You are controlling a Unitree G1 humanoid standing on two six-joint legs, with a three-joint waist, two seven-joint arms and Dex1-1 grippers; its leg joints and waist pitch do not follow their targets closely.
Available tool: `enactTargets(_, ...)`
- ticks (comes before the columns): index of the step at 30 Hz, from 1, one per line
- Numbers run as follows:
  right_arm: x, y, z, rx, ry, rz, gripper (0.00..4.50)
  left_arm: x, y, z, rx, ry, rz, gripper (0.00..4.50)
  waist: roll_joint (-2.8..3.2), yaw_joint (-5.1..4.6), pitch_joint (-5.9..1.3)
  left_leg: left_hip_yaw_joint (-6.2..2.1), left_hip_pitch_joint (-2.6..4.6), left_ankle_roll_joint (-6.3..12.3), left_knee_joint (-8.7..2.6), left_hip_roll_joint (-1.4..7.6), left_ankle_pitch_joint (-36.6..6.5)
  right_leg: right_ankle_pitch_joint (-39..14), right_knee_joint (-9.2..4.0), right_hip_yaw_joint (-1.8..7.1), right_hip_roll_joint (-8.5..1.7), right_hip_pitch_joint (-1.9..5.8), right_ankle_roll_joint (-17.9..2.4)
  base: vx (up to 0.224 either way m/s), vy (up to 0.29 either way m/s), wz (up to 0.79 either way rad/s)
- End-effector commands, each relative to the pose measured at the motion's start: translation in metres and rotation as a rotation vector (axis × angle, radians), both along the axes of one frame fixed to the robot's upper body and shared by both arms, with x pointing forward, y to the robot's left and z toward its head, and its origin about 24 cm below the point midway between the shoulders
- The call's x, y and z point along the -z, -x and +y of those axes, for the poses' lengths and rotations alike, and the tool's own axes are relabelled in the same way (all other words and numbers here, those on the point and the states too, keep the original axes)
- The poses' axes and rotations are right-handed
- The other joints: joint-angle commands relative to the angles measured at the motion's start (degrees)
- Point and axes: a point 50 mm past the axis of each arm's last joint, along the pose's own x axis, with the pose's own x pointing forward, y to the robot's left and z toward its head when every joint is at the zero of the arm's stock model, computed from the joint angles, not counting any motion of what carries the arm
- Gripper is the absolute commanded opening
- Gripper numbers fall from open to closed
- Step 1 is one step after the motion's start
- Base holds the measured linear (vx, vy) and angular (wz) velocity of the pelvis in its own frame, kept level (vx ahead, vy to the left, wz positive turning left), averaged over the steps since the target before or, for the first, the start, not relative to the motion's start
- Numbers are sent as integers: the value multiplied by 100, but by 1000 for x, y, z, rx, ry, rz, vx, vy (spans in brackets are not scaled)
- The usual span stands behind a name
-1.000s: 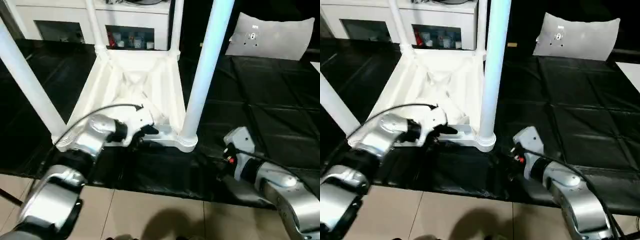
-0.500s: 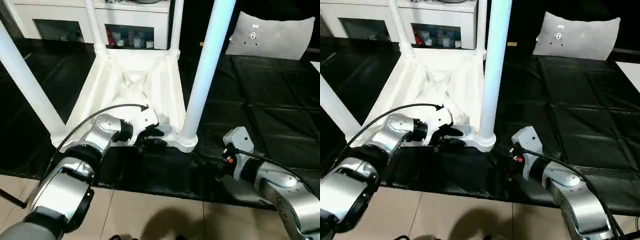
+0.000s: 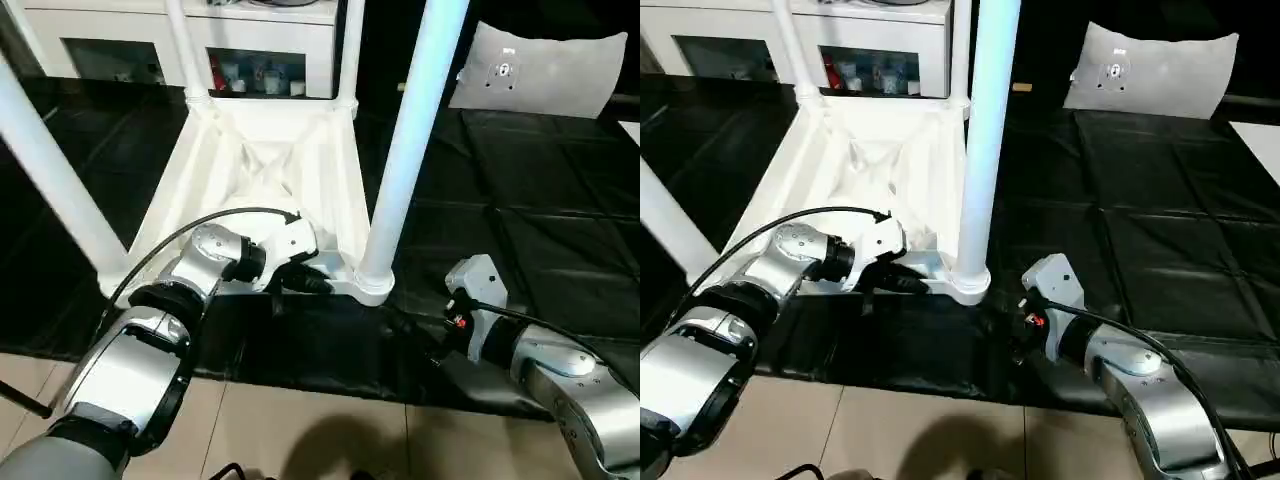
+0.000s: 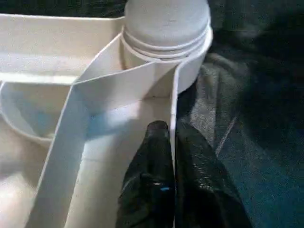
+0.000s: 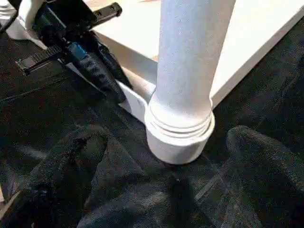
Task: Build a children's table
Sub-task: Rotate leg to tighten
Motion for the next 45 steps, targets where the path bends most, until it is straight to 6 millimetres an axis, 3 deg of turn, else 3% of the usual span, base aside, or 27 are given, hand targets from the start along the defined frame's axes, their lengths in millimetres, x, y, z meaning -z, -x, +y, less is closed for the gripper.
enactTargets(1, -4, -3, 0, -27, -14, -17, 450, 1, 2, 5, -1, 14, 21, 6, -50, 24, -341, -357, -35, 643, -445, 795, 236, -604, -368, 620, -978, 401, -387, 0, 0, 0)
enactTargets(4, -7, -5, 3, -83, -26, -28, 450, 0, 6, 7, 45, 43, 54, 6, -55, -2, -352, -337, -51, 739, -431, 789, 352, -264, -308, 632, -988, 418, -523, 0, 0, 0)
enactTargets(5, -9, -5, 5, -153, -37, -25, 450, -1, 10, 9, 81, 56, 73, 6, -28, 9, -355, -330, -37, 750, -422, 784, 351, -229, -299, 628, -988, 409, -542, 0, 0, 0)
enactTargets(8, -8, -5, 7, -217, -32, -16, 450, -1, 14, 11, 118, 59, 80, 6, -28, 13, -362, -338, -24, 772, -432, 825, 383, -85, -252, 629, -992, 413, -607, 0, 0, 0)
enactTargets(13, -8, -7, 9, -384, -62, 11, 450, 0, 29, 15, 196, 54, 61, 6, -12, 45, -331, -309, -27, 725, -442, 820, 254, -382, -298, 631, -967, 405, -664, 0, 0, 0)
enactTargets(16, -9, -9, 10, -454, -71, 23, 415, 0, 36, 15, 221, 52, 48, 0, -2, 93, -339, -313, 11, 685, -442, 851, 249, -474, -278, 632, -966, 383, -660, 0, 0, 0)
enactTargets(19, -8, -14, 10, -527, -75, 42, 388, -1, 45, 14, 247, 51, 28, 0, -14, 95, -345, -310, -15, 634, -444, 848, 244, -427, -236, 636, -990, 403, -772, 0, 0, 0)
enactTargets(21, -6, -17, 12, -557, -77, 54, 377, -1, 49, 15, 255, 35, 1, 0, -32, 106, -328, -285, -19, 704, -438, 816, 304, -490, -282, 640, -947, 385, -731, 0, 0, 0)
enactTargets(25, -5, -22, 15, -597, -89, 71, 346, -1, 55, 16, 258, 14, -11, 0, -15, 117, -339, -301, -26, 779, -430, 834, 456, -348, -231, 632, -942, 379, -753, 0, 0, 0)
enactTargets(37, 0, -28, 15, -684, -75, 139, 240, -6, 58, 19, 239, -13, -7, 0, -10, 121, -350, -296, -23, 793, -414, 812, 470, -382, -235, 614, -913, 377, -724, 0, 0, 0)
enactTargets(45, 1, -26, 19, -728, -98, 185, 203, -7, 58, 20, 181, 1, 16, 0, -16, 116, -342, -296, -23, 852, -409, 818, 524, -309, -224, 612, -908, 368, -763, 0, 0, 0)
